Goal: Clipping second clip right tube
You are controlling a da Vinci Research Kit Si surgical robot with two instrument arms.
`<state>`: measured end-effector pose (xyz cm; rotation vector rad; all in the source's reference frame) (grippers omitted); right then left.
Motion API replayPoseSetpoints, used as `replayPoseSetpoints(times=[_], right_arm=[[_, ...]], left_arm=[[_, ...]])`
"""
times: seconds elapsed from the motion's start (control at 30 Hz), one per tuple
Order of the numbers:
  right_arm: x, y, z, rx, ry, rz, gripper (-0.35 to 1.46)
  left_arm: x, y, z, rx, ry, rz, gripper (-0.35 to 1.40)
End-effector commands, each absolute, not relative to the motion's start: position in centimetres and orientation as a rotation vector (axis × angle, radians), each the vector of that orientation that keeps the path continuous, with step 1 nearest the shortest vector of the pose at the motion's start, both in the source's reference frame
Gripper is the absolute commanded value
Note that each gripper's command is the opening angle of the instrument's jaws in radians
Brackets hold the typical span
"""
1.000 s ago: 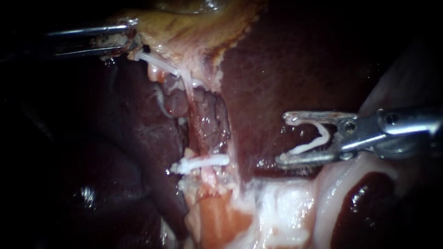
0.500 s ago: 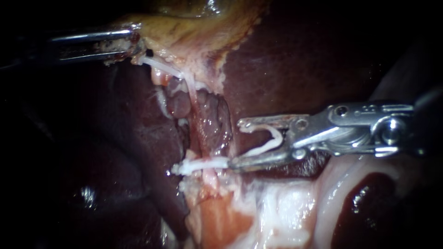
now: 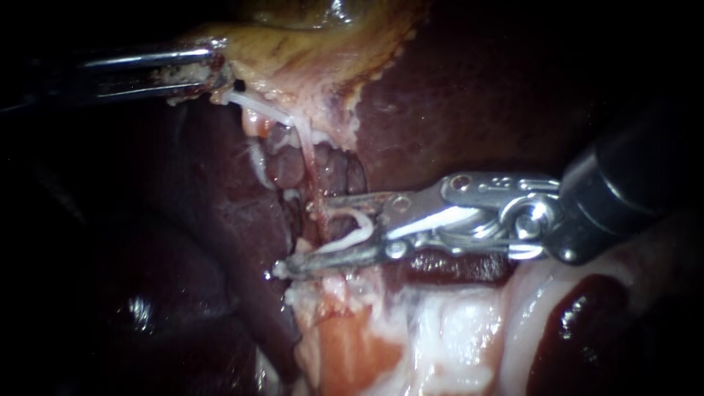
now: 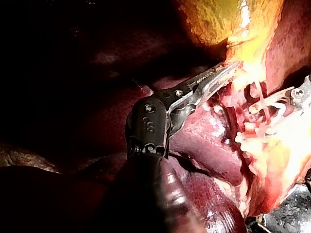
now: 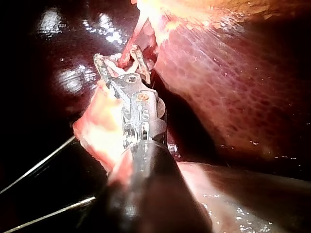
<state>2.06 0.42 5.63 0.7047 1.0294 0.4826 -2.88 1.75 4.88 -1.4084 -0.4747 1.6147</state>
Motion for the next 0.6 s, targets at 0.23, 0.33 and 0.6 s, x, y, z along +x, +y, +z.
replayPoseSetpoints(times=[0.23,0.33,0.6], right_arm=[[2.08,0.34,5.54,0.848,1.1,0.502,0.49],[2.1,0.27,5.43,0.902,1.123,0.49,0.49],[2.15,0.22,5.19,0.994,1.163,0.469,0.47]], left_arm=[[-2.9,1.75,4.89,-1.409,-0.475,1.615,-0.35],[-2.89,1.75,4.89,-1.409,-0.476,1.616,-0.35],[-2.88,1.74,4.88,-1.41,-0.476,1.616,-0.35]])
